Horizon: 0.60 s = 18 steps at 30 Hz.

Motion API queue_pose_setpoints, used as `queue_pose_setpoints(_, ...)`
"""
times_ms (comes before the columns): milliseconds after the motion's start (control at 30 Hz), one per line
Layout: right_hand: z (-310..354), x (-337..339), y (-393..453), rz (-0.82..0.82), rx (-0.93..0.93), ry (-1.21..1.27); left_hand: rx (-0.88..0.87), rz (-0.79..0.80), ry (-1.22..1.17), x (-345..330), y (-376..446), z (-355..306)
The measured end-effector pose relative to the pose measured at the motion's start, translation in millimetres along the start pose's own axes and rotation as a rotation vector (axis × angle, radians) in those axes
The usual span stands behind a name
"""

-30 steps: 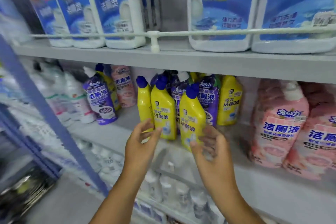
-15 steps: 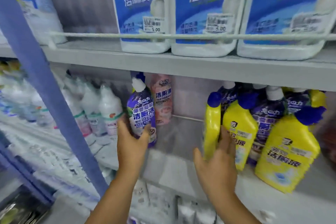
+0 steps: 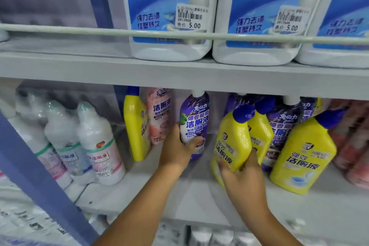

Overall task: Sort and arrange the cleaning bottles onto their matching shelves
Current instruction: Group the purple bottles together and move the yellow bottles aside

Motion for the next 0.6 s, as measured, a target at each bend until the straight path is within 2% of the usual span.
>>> queue_pose_setpoints(67,-2,0,3,-0.016,0.007,-0.012,-0.043,0.056,0.027,-4,7,-8)
queue_pose_setpoints(100,-3,1,5,-0.017,0.009,-0.014,-0.086,0.029,0.035,-1,10,-12)
queue_pose_setpoints(133,-4,1,6,-0.015,0.008,-0.014,-0.157,-0.066,0.036,6,13,-18)
queue_pose_setpoints(233,-3,2,7,0.008,0.018,-0.032,-0.456,-0.506,0.05,36,32,-43)
queue_pose_setpoints(300,-2,1,7,0.022,0.023,-0.037,-0.491,-0.599,0.114,45,57,-57)
queue_pose_setpoints(367,-2,2,7,0.028,0.022,-0.019,-0.385,-0.549,0.249,41,85,-67)
queue_pose_setpoints(467,-3,3,8,0.051,0.025,-0.039,-0.112,-0.323,0.483,31,108,-75)
queue_pose_setpoints(500,-3,4,9,0.057,0.027,-0.05,-0.069,-0.278,0.554,30,111,-76)
queue_pose_setpoints(600,-3,5,11,0.066,0.03,-0.058,-0.136,-0.251,0.646,31,101,-80)
Point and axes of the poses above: each hand's wrist, its own y-axis towards the middle knuckle, its own x-axis out of the back of the hand, z = x × y, the point moved 2 cm from there along y, towards the middle knuckle, and after that the axes turned 15 degrees about -z, right-handed, at the moved point
